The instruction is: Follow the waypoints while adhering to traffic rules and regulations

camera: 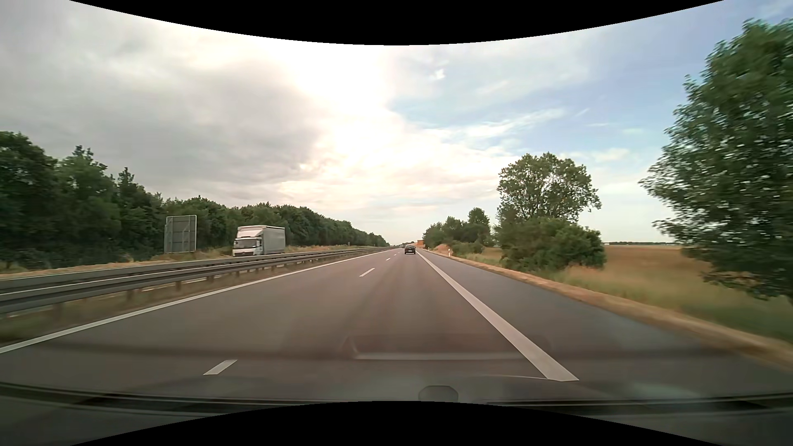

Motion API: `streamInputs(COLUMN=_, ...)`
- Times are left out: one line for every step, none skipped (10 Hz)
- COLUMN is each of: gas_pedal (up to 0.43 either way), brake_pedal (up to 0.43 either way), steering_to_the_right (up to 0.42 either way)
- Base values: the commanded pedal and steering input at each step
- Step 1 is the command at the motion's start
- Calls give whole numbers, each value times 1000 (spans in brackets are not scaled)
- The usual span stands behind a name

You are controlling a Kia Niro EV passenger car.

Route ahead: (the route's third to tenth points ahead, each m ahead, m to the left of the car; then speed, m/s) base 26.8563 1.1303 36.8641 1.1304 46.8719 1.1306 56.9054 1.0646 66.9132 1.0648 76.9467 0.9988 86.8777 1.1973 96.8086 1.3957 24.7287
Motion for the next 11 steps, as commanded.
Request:
streamInputs(gas_pedal=260, brake_pedal=0, steering_to_the_right=-4)
streamInputs(gas_pedal=260, brake_pedal=0, steering_to_the_right=-4)
streamInputs(gas_pedal=260, brake_pedal=0, steering_to_the_right=-4)
streamInputs(gas_pedal=260, brake_pedal=0, steering_to_the_right=-4)
streamInputs(gas_pedal=260, brake_pedal=0, steering_to_the_right=-4)
streamInputs(gas_pedal=268, brake_pedal=0, steering_to_the_right=-4)
streamInputs(gas_pedal=268, brake_pedal=0, steering_to_the_right=-4)
streamInputs(gas_pedal=268, brake_pedal=0, steering_to_the_right=-4)
streamInputs(gas_pedal=268, brake_pedal=0, steering_to_the_right=-4)
streamInputs(gas_pedal=268, brake_pedal=0, steering_to_the_right=-4)
streamInputs(gas_pedal=268, brake_pedal=0, steering_to_the_right=-4)
